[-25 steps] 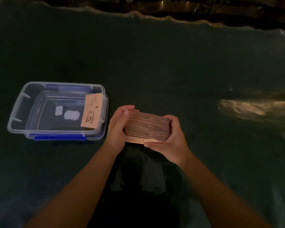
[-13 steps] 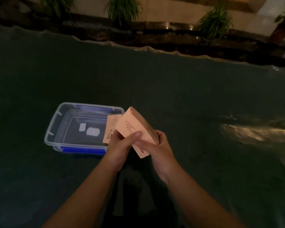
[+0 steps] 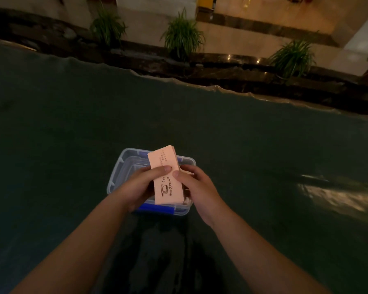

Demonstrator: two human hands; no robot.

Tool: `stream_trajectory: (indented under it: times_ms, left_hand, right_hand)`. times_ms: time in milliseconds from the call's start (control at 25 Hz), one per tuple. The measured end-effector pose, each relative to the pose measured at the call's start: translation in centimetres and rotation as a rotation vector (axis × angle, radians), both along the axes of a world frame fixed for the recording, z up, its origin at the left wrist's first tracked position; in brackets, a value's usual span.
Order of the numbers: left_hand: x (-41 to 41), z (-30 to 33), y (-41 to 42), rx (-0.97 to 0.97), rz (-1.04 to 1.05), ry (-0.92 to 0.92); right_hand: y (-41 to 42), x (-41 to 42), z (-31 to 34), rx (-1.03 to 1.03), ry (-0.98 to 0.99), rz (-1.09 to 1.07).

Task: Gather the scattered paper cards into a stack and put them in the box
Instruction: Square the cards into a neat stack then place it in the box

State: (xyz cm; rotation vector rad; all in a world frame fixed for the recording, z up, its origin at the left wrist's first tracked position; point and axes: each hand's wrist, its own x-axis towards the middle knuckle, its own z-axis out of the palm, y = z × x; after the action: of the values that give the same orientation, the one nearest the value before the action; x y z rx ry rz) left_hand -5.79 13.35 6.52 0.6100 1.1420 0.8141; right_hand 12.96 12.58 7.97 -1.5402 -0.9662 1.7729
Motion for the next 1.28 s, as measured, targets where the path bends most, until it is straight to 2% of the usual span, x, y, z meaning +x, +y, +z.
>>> stream_trajectory:
  times_ms: [200,400,920,1280]
  left_hand:
    - [-4.2,-0.3,2.0,-0.035,-0.009,-0.025]
    - [-6.3,-2.6,4.1,-0.094,-0.067,0.074]
    - [-4.0,-6.8,6.0,-0.227,-0.124,0.199]
    - [-2.3,-7.5,5.8,-0.227,-0.077,0.337]
  right_hand:
    - [1.6,-4.6,-0.4,-0.097,0.058,-0.108]
    - [2.3,-7.2,-1.5,-0.140,-0.038,-0.090]
    - [4.6,-10.4,-5.3,-0.268,-0.319,-0.107]
    - [5.0,-11.2,-6.0,-0.226,-0.429,-0.103]
